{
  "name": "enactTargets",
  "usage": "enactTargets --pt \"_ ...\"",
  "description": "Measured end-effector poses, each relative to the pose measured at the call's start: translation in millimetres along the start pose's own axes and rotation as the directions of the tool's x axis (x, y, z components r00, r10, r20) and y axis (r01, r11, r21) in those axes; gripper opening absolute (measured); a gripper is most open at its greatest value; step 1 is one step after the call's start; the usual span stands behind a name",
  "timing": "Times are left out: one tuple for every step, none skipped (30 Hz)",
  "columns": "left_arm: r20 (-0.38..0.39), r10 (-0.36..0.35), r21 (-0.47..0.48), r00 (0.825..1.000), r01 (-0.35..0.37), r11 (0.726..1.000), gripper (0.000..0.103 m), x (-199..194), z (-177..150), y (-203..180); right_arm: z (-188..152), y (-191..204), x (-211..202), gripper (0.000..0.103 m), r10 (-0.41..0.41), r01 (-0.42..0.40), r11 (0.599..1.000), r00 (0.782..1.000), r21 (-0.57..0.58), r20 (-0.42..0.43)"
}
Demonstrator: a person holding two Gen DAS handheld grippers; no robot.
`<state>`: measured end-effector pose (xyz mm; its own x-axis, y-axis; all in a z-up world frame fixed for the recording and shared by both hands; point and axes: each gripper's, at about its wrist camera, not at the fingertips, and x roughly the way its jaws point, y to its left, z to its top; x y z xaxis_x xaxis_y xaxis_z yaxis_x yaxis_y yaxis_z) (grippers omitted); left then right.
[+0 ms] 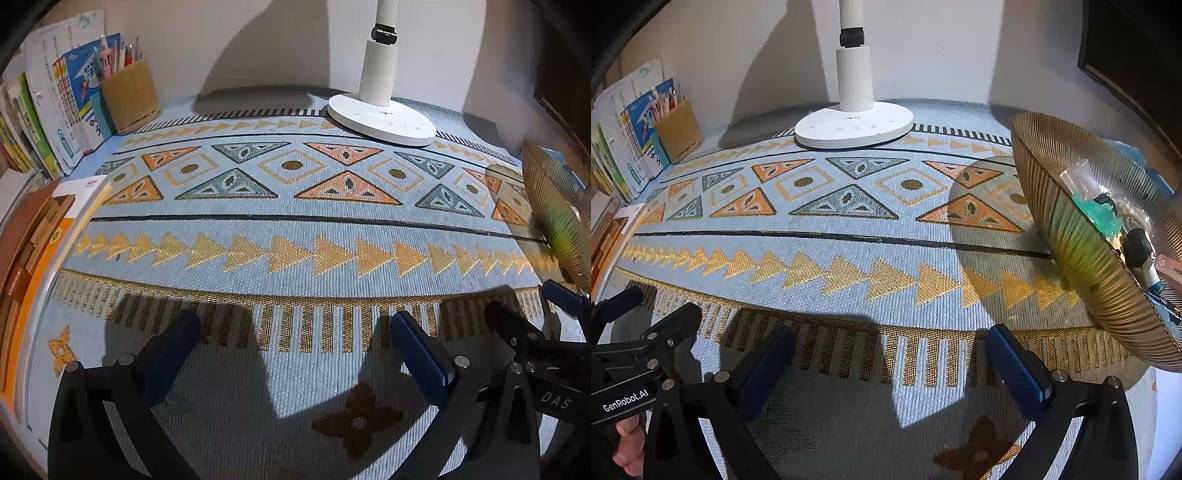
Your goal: Organize rigid objects
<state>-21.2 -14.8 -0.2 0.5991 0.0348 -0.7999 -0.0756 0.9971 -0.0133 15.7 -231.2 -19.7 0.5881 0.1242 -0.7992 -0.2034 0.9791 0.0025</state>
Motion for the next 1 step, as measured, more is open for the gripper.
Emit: enactTargets --pt "-0.001 0.002 0.002 1.000 -0.002 1.000 0.103 0.5 0.3 0.1 0.1 -0.1 -0.1 0.103 0.000 0.000 1.000 1.000 0.000 0.000"
